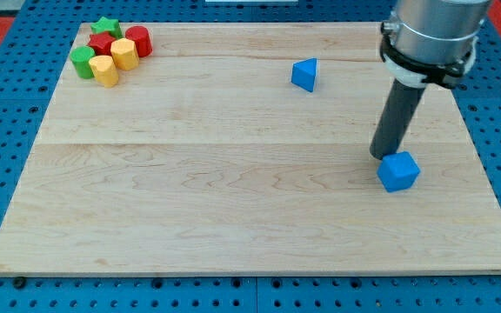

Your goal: Move your arm away from the blue cube

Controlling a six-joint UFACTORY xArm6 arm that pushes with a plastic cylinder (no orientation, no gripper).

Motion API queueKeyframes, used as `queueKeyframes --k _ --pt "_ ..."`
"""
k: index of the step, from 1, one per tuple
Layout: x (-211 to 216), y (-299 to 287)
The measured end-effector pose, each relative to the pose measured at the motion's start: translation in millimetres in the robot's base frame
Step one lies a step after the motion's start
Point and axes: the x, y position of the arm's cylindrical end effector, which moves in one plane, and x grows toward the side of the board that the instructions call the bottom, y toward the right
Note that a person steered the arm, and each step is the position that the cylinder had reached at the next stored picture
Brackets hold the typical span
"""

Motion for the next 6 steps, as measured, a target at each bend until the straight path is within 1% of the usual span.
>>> queueKeyframes --k 1,2,4,5,6 --pt "24.6 7.3" --pt "36.4 28.2" --pt "-72.5 87.7" --pt "-136.3 82.2" --pt "-195.1 54.1"
